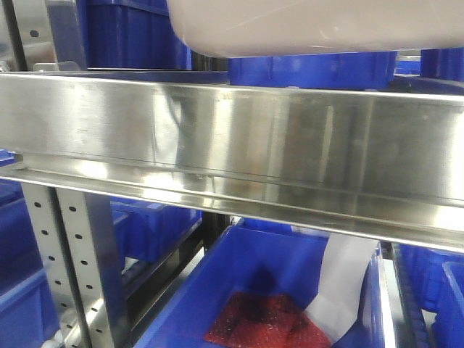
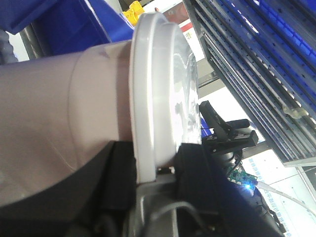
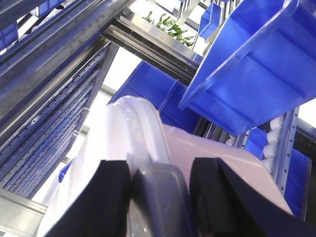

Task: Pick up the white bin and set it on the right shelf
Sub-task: 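Drive up to the steel shelf rack holding the bin above it, then lower the bin onto the upper roller shelf with both grippers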

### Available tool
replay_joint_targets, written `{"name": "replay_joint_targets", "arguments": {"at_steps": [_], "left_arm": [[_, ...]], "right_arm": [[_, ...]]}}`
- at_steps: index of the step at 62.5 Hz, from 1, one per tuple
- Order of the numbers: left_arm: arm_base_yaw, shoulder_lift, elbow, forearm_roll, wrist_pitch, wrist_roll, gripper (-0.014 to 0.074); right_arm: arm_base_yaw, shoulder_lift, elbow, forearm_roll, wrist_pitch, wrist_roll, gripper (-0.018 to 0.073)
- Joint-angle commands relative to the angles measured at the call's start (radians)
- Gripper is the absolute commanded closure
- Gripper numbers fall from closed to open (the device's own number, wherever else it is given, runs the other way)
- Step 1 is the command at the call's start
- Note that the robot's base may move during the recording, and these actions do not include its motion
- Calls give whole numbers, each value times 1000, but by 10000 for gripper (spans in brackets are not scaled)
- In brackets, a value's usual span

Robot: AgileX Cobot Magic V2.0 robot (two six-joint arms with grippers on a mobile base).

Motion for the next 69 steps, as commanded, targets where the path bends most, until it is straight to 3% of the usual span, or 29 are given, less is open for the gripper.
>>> {"name": "replay_joint_targets", "arguments": {"at_steps": [1,69], "left_arm": [[-32,-44,-38,-79,213,27,723],[-27,-44,-38,-85,168,29,723]], "right_arm": [[21,-35,-41,97,168,2,502],[21,-35,-41,97,175,2,502]]}}
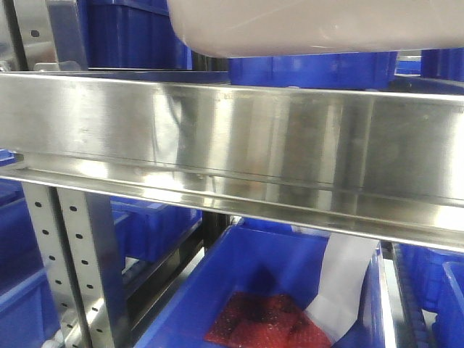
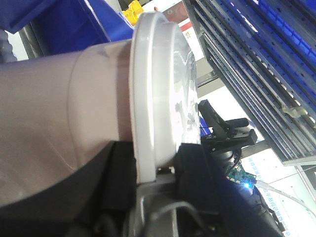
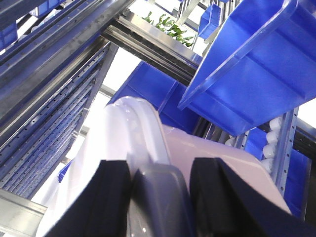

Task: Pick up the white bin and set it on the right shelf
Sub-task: 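Lower the bin onto the upper roller shelf with both grippers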

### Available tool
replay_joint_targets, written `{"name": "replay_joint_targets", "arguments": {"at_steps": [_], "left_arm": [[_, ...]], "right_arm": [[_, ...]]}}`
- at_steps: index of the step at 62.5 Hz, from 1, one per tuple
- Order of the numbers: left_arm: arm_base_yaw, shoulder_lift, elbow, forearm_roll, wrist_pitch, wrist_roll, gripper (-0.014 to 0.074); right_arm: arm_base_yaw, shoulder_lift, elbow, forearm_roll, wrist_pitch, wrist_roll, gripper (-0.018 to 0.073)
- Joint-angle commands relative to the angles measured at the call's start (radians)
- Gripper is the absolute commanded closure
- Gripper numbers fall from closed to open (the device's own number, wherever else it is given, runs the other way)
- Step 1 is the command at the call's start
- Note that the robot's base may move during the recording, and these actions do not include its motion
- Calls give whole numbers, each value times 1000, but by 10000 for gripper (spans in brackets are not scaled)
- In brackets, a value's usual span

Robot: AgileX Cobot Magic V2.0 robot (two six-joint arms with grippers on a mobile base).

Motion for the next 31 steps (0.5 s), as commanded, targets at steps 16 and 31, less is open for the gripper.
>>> {"name": "replay_joint_targets", "arguments": {"at_steps": [16,31], "left_arm": [[12,-42,-38,-64,30,74,723],[12,22,-38,-18,-30,90,723]], "right_arm": [[48,2,-41,97,276,2,502],[128,105,-41,97,274,-23,502]]}}
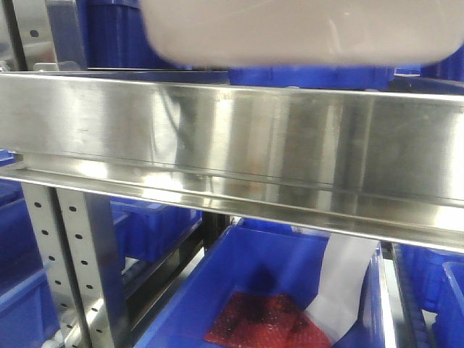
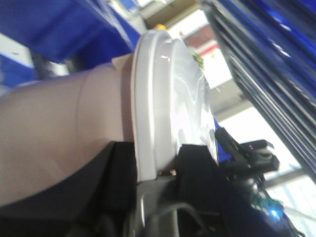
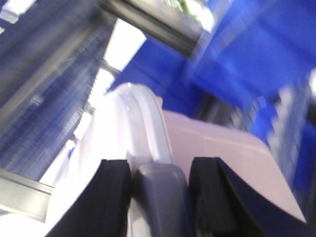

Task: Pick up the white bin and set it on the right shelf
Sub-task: 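Lower the bin onto the upper roller shelf with both grippers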

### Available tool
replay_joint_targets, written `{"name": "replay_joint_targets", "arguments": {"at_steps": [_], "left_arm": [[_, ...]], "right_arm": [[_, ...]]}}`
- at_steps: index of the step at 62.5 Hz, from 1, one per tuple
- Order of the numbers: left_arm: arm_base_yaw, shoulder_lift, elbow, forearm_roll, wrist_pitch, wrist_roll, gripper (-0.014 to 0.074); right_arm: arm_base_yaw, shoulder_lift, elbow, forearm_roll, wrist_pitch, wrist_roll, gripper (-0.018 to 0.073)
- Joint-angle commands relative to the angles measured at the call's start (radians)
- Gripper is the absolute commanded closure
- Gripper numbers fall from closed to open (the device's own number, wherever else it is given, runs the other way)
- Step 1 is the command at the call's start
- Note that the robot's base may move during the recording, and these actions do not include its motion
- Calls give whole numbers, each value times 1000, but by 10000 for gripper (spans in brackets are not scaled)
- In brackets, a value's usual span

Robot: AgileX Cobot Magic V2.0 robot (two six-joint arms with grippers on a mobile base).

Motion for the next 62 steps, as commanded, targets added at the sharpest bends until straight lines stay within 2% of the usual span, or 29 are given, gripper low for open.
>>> {"name": "replay_joint_targets", "arguments": {"at_steps": [1,15,20,25,28,32,33,37,42,45,52,56,58,62], "left_arm": [[-27,-2,-38,-44,65,44,723],[-27,56,-38,-41,87,70,715],[-27,60,-38,-35,87,71,668],[-27,60,-38,-33,87,101,594],[-27,60,-38,-33,87,118,521],[-27,60,-38,-33,85,132,407],[-27,60,-38,-31,85,140,352],[-25,60,-38,-31,81,152,248],[-24,60,-38,-29,70,194,140],[-23,60,-38,-29,65,227,114],[-23,60,-38,-29,42,306,113],[-23,60,-42,-23,20,331,113],[-23,60,-50,-6,11,344,113],[-23,60,-86,82,-8,351,113]], "right_arm": [[55,9,-41,93,238,-23,502],[56,59,-41,92,249,-60,501],[56,61,-41,92,249,-94,461],[56,61,-41,92,246,-119,348],[56,61,-41,92,238,-132,208],[56,61,-41,91,217,-137,64],[56,61,-41,87,207,-140,1],[55,61,-41,67,191,-168,-89],[55,61,-48,28,161,-229,-74],[55,61,-56,-5,140,-249,-74],[55,61,-85,-102,64,-282,-74],[55,61,-109,-189,16,-286,-74],[55,61,-125,-244,-7,-286,-74],[55,60,-155,-361,-41,-286,-74]]}}
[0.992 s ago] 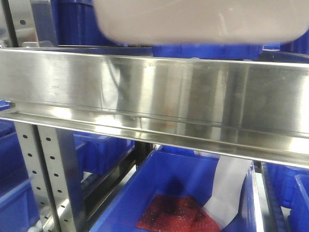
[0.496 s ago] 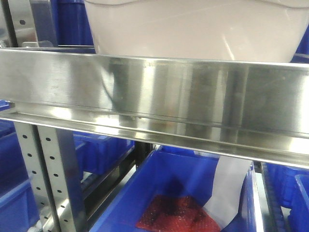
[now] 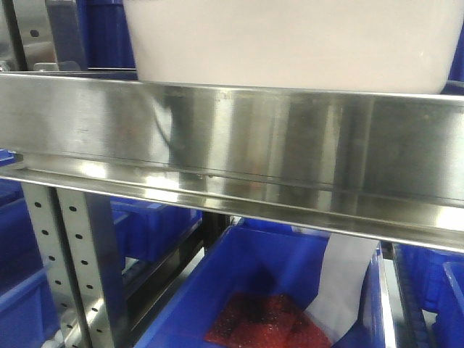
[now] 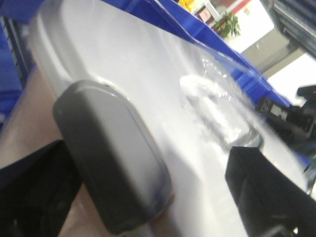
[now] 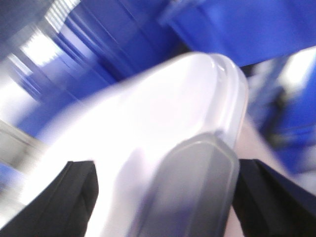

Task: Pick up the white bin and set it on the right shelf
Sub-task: 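Lower the bin onto the upper roller shelf with both grippers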

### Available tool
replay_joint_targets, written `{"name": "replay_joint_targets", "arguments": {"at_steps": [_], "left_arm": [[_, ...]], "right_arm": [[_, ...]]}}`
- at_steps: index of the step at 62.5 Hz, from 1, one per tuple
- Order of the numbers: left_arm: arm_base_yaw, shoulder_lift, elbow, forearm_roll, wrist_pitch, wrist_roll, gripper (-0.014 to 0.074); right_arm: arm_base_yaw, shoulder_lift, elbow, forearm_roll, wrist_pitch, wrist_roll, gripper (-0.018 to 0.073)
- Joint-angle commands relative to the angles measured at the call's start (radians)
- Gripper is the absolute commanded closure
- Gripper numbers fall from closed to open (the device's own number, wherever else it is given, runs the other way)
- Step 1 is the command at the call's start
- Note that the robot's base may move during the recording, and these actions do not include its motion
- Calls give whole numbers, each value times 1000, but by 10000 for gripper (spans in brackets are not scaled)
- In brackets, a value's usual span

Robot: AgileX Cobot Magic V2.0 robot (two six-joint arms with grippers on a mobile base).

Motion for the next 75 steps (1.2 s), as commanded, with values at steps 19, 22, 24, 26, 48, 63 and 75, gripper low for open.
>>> {"name": "replay_joint_targets", "arguments": {"at_steps": [19,22,24,26,48,63,75], "left_arm": [[-9,-50,-267,369,3,-44,113],[-9,-55,-294,424,15,-68,113],[-9,-59,-310,461,20,-83,113],[-9,-67,-324,490,26,-99,113],[-9,-182,-366,509,241,-117,373],[-9,-210,-370,527,268,-232,716],[-9,-212,-370,803,226,-532,717]], "right_arm": [[5,-66,-129,-398,-146,-22,-74],[5,-84,-129,-434,-168,-22,-74],[5,-100,-129,-452,-181,-22,-74],[5,-118,-129,-461,-187,-22,-74],[5,-352,-127,-462,-114,64,68],[5,-477,-124,-462,-14,123,489],[5,-532,-68,-482,-19,148,490]]}}
